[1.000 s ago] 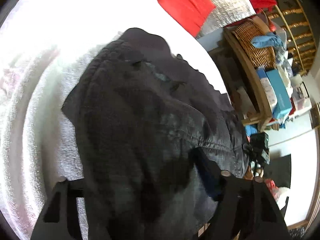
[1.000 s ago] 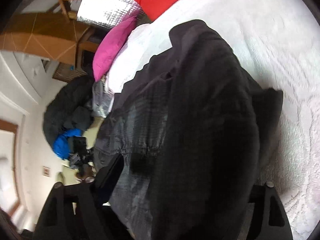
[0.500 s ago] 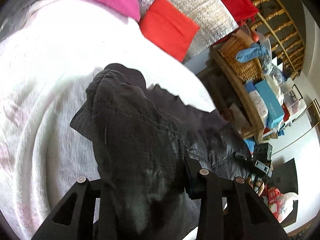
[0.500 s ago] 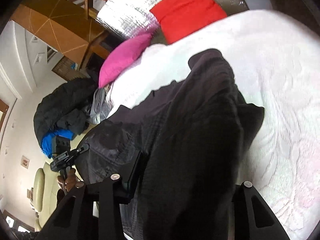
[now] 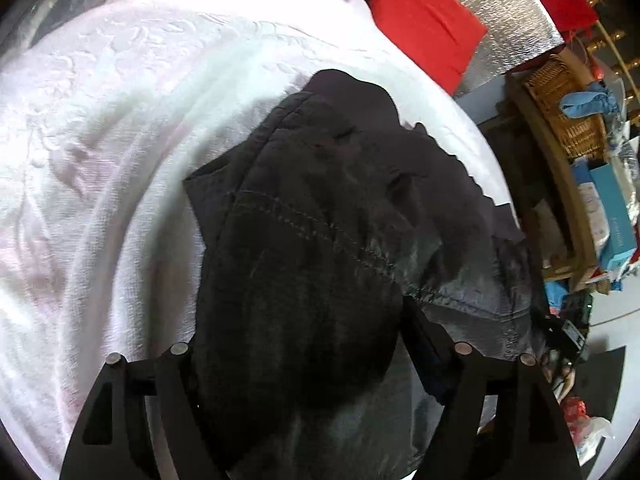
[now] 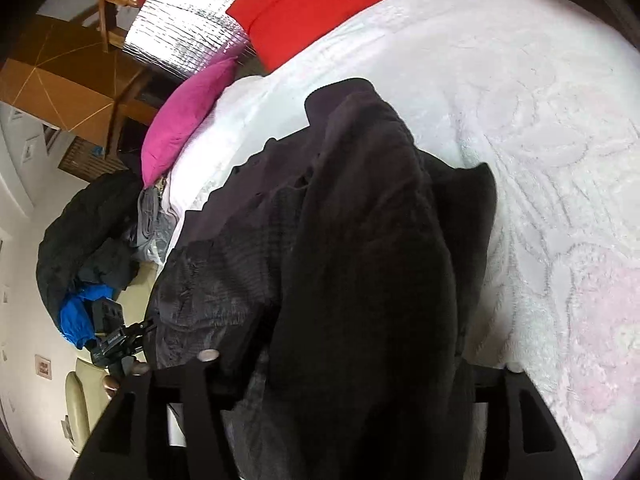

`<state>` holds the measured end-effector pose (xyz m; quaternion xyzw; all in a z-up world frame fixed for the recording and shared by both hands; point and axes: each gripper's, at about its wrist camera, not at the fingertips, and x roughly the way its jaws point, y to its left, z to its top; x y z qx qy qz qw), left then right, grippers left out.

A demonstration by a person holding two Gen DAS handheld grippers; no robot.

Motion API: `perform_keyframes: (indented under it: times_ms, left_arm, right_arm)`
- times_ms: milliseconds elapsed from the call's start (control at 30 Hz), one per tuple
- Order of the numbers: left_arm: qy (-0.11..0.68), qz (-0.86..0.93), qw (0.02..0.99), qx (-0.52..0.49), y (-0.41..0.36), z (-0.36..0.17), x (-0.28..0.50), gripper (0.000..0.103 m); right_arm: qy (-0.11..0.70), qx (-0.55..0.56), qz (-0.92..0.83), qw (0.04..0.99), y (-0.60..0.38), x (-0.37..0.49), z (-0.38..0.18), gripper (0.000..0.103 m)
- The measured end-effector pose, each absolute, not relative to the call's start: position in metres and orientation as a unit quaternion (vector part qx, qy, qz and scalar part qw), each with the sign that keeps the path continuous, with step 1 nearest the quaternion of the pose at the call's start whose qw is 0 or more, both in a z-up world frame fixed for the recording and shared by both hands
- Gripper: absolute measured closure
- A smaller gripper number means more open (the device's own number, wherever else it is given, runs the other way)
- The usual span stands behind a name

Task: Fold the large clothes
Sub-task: 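Lower the folded black jacket onto the bed with both grippers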

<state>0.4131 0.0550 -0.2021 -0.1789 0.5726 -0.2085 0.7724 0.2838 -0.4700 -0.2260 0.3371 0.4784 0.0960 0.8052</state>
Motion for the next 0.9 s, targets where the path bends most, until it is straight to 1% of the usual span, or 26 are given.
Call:
perform_keyframes:
  times_ms: [167,200,300,367,433,467,500,533,567,600,633,667,733,800,867,900]
  left_arm:
    - [0.578,-0.195,0.775,-0.167,0.056,-0.200,0.400,0.024]
    - [0.577,-0.194,0.775,-0.172,0.060,-0.200,0.395,0.024]
    - [0.560,-0.194,0.782,-0.193,0.074,-0.202,0.384,0.025]
    - [0.556,-0.201,0.781,-0.198,0.073,-0.203,0.384,0.040]
    - [0.551,-0.203,0.783,-0.206,0.076,-0.204,0.380,0.047]
    - [0.547,-0.202,0.787,-0.202,0.075,-0.202,0.379,0.052]
    - [0.543,-0.201,0.791,-0.198,0.074,-0.201,0.376,0.054]
    - [0.537,-0.201,0.796,-0.195,0.073,-0.198,0.374,0.059]
    - [0.532,-0.201,0.799,-0.193,0.071,-0.196,0.374,0.063]
    - [0.528,-0.202,0.803,-0.189,0.072,-0.193,0.372,0.064]
    - [0.526,-0.202,0.803,-0.191,0.074,-0.192,0.370,0.065]
    - [0.528,-0.201,0.801,-0.198,0.078,-0.194,0.368,0.065]
    - [0.537,-0.192,0.797,-0.198,0.081,-0.200,0.367,0.064]
    - [0.547,-0.181,0.794,-0.191,0.077,-0.206,0.368,0.057]
    - [0.555,-0.169,0.793,-0.183,0.076,-0.208,0.371,0.042]
    - [0.558,-0.162,0.792,-0.186,0.078,-0.208,0.372,0.039]
  right_arm:
    - [0.484,0.356,0.098,0.793,-0.480,0.274,-0.229,0.028]
    - [0.482,0.363,0.100,0.791,-0.483,0.270,-0.230,0.025]
    - [0.473,0.388,0.110,0.783,-0.489,0.260,-0.235,0.024]
    - [0.464,0.400,0.117,0.781,-0.488,0.256,-0.240,0.024]
    - [0.464,0.392,0.111,0.786,-0.484,0.258,-0.244,0.032]
    - [0.471,0.379,0.099,0.790,-0.480,0.259,-0.244,0.039]
    - [0.473,0.365,0.091,0.796,-0.475,0.261,-0.242,0.044]
    - [0.469,0.355,0.088,0.804,-0.472,0.262,-0.237,0.047]
    - [0.457,0.340,0.088,0.817,-0.468,0.261,-0.228,0.053]
    - [0.443,0.325,0.090,0.831,-0.465,0.259,-0.218,0.056]
    - [0.432,0.319,0.092,0.838,-0.464,0.258,-0.212,0.057]
    - [0.425,0.318,0.093,0.842,-0.464,0.258,-0.208,0.058]
    - [0.438,0.310,0.079,0.840,-0.465,0.262,-0.214,0.058]
    - [0.467,0.311,0.061,0.825,-0.466,0.270,-0.233,0.057]
    - [0.476,0.331,0.063,0.813,-0.471,0.273,-0.241,0.055]
    - [0.475,0.344,0.065,0.808,-0.475,0.273,-0.240,0.051]
